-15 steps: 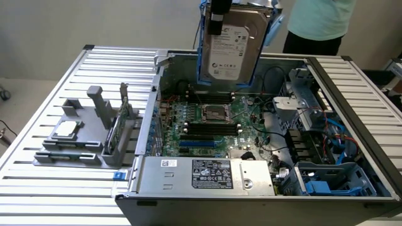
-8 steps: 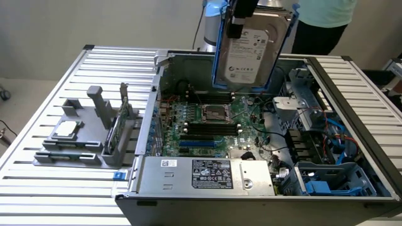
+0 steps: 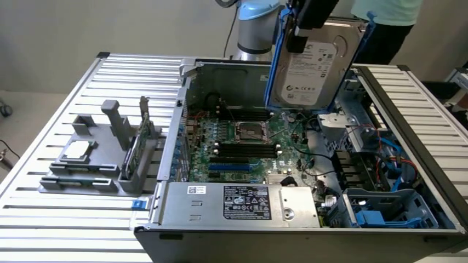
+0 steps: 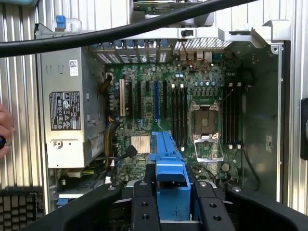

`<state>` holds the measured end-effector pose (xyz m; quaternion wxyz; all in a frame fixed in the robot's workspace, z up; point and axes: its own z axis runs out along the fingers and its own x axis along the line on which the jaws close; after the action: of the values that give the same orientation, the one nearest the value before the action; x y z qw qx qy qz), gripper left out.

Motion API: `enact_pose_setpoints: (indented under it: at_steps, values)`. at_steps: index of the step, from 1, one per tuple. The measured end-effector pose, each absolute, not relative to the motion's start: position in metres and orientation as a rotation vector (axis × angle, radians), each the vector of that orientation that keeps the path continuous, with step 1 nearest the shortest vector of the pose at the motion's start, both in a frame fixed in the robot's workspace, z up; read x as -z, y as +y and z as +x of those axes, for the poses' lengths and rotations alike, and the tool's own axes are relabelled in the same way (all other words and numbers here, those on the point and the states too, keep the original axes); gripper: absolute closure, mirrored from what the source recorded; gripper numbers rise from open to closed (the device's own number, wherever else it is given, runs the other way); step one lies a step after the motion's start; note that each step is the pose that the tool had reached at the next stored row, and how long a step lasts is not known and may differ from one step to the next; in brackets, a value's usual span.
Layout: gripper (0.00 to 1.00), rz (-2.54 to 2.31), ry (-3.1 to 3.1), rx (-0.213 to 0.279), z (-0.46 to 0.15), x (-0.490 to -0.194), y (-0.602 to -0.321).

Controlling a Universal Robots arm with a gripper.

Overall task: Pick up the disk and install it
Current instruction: 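Pick up the disk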

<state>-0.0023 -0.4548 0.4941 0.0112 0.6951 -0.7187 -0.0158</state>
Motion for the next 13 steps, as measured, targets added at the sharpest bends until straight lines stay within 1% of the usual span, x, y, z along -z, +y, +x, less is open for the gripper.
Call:
enact_pose_setpoints:
  at_steps: [7, 13]
  values:
    - [0.67, 2.168, -2.242, 0.049, 0.012, -0.493, -0.479]
    - [0.67, 2.168, -2.242, 0.049, 0.018, -0.489, -0.506]
